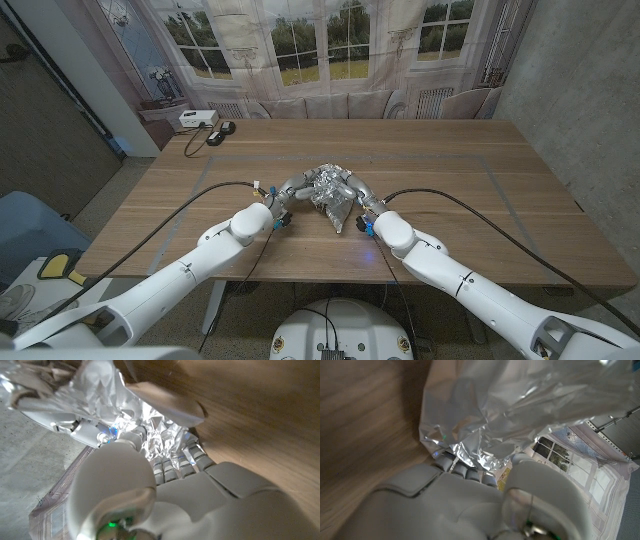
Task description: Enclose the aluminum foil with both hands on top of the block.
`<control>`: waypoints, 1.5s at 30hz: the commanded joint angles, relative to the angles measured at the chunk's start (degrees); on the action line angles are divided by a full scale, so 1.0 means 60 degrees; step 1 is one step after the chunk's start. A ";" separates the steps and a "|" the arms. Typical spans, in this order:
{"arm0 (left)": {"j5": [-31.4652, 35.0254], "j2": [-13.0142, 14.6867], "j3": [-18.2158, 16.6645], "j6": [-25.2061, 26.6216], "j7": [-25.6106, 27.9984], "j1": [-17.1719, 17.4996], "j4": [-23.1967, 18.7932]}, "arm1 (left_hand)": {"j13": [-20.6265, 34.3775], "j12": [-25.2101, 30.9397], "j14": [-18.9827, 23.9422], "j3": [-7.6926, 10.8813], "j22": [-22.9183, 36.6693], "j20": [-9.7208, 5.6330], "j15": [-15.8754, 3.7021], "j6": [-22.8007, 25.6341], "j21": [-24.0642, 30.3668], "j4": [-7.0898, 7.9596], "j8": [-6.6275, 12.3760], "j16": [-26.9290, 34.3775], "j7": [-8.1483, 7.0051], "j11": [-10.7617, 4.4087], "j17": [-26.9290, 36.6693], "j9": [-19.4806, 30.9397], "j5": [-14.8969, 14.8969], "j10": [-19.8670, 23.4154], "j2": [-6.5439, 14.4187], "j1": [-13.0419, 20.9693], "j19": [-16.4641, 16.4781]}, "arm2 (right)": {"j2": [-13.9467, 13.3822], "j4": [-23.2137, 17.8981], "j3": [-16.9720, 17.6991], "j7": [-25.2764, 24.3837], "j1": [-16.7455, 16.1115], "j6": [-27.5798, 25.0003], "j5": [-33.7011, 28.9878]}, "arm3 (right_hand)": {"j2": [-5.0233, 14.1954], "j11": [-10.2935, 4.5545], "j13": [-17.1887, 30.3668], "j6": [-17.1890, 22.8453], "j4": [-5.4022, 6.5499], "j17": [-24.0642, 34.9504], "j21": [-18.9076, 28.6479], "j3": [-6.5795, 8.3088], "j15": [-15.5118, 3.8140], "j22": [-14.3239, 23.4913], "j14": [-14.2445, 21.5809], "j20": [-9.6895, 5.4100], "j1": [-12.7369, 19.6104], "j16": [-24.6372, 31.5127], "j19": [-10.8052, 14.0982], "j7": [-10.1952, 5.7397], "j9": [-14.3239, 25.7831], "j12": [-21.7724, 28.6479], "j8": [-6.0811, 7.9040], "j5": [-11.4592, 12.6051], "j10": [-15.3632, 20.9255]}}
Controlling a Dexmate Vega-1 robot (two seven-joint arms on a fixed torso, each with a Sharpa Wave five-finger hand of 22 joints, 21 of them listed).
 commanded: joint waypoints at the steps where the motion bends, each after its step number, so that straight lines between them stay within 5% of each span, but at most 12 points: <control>1: 0.0613 0.0260 -0.0130 0.0097 0.0575 0.0183 -0.0594 | 0.0022 -0.0040 -0.0191 -0.0109 0.0022 0.0056 0.0061 -0.0171 -0.0037 -0.0009 -0.0032 0.0007 0.0033 0.0032 0.0011 0.0033 0.0034 -0.0188 -0.0010 -0.0150 -0.0153 | -0.0315 -0.0400 0.0128 -0.0199 -0.0064 -0.0150 -0.0408 | -0.0185 -0.0009 0.0025 -0.0270 -0.0080 -0.0046 -0.0061 -0.0115 0.0126 0.0034 0.0024 0.0197 -0.0011 -0.0056 0.0036 -0.0100 0.0004 -0.0061 -0.0096 -0.0040 -0.0263; 7: 0.0660 0.0287 -0.0207 -0.0010 0.0598 0.0224 -0.0687 | 0.0025 -0.0040 -0.0262 -0.0184 0.0022 0.0011 0.0039 -0.0278 -0.0033 -0.0017 -0.0032 0.0026 0.0047 0.0095 0.0011 0.0031 0.0034 -0.0295 -0.0021 -0.0263 -0.0160 | -0.0429 -0.0599 0.0065 -0.0435 -0.0067 -0.0327 -0.0902 | -0.0270 -0.0110 0.0028 -0.0859 -0.0419 -0.0162 -0.0144 -0.0158 0.0162 0.0038 0.0033 0.0362 0.0208 -0.0116 0.0086 -0.0351 -0.0009 -0.0251 -0.0176 -0.0027 -0.0868; 12: 0.0704 0.0289 -0.0255 -0.0118 0.0618 0.0242 -0.0716 | 0.0026 -0.0032 -0.0269 -0.0233 0.0022 -0.0076 -0.0012 -0.0312 -0.0010 -0.0022 -0.0019 0.0049 0.0068 0.0116 0.0010 0.0030 0.0035 -0.0342 -0.0026 -0.0338 -0.0111 | -0.0558 -0.0963 -0.0038 -0.0647 -0.0039 -0.0854 -0.1492 | -0.0316 -0.0364 0.0026 -0.1518 -0.0899 -0.0273 -0.0252 -0.0120 0.0125 0.0046 0.0006 0.0424 0.0635 -0.0181 0.0120 -0.0617 -0.0026 -0.0406 -0.0193 -0.0003 -0.1666; 19: 0.0683 0.0337 -0.0305 -0.0245 0.0478 0.0244 -0.0768 | 0.0026 -0.0021 -0.0292 -0.0310 0.0020 -0.0189 -0.0099 -0.0442 0.0013 -0.0047 -0.0033 0.0065 0.0045 0.0107 0.0006 0.0026 0.0029 -0.0415 -0.0058 -0.0442 -0.0053 | -0.0785 -0.1154 -0.0130 -0.0349 0.0091 -0.1003 -0.1778 | -0.0609 -0.0348 0.0027 -0.2311 -0.1284 -0.0337 -0.0567 -0.0282 0.0162 0.0057 -0.0560 0.0510 0.0832 -0.0389 -0.0318 -0.0324 -0.0041 -0.0367 -0.0163 0.0055 -0.2261; 24: 0.0730 0.0401 -0.0396 -0.0241 0.0535 0.0297 -0.0907 | 0.0025 -0.0028 -0.0375 -0.0388 0.0016 -0.0220 -0.0116 -0.0525 0.0004 -0.0073 -0.0031 0.0052 0.0023 0.0127 0.0004 0.0021 0.0012 -0.0523 -0.0118 -0.0540 -0.0072 | -0.0768 -0.0827 0.0016 -0.0262 0.0072 -0.0233 -0.1529 | -0.0634 -0.0275 0.0026 -0.2048 -0.1192 -0.0313 -0.0666 -0.0422 0.0228 0.0062 -0.0639 0.0561 0.0573 -0.0356 -0.0426 -0.0256 -0.0045 -0.0231 -0.0006 0.0053 -0.2060; 29: 0.0763 0.0426 -0.0532 -0.0331 0.0700 0.0374 -0.1008 | 0.0024 -0.0020 -0.0395 -0.0419 0.0014 -0.0229 -0.0120 -0.0546 -0.0001 -0.0092 -0.0022 0.0056 0.0034 0.0119 0.0003 0.0019 0.0007 -0.0548 -0.0136 -0.0579 -0.0081 | -0.0578 -0.0338 0.0251 -0.0300 0.0003 0.0760 -0.1118 | 0.0159 -0.0283 0.0017 -0.1454 -0.0755 -0.0204 -0.0751 -0.0390 -0.0077 0.0072 -0.0624 0.0305 0.0027 -0.0199 -0.0391 -0.0335 -0.0049 -0.0021 0.0181 0.0072 -0.1522; 33: 0.0876 0.0478 -0.0677 -0.0337 0.0932 0.0455 -0.1169 | 0.0023 -0.0014 -0.0417 -0.0445 0.0014 -0.0277 -0.0168 -0.0573 0.0003 -0.0116 -0.0012 0.0061 0.0026 0.0066 0.0002 0.0017 0.0007 -0.0586 -0.0139 -0.0612 -0.0071 | -0.0504 -0.0232 0.0378 -0.0532 -0.0060 0.1074 -0.1181 | 0.0479 -0.0277 -0.0010 -0.1043 -0.0480 -0.0143 -0.0771 -0.0455 -0.0274 0.0071 -0.0561 0.0075 -0.0384 -0.0101 -0.0279 -0.0378 -0.0055 0.0097 0.0273 0.0029 -0.1105; 45: 0.1509 0.0744 -0.1022 -0.0087 0.1547 0.0589 -0.1679 | 0.0011 -0.0048 -0.0732 -0.0523 0.0013 -0.0246 -0.0151 -0.0815 -0.0078 -0.0190 -0.0033 0.0011 -0.0090 0.0096 -0.0002 0.0006 0.0017 -0.0870 -0.0098 -0.0741 -0.0299 | -0.0597 -0.0441 0.0647 -0.0842 -0.0059 0.1062 -0.1589 | 0.0368 -0.0248 -0.0055 -0.0698 -0.0345 -0.0182 -0.0937 -0.0627 -0.0320 0.0057 -0.0753 0.0103 -0.0780 -0.0167 -0.0475 -0.0405 -0.0071 0.0141 0.0302 0.0000 -0.0777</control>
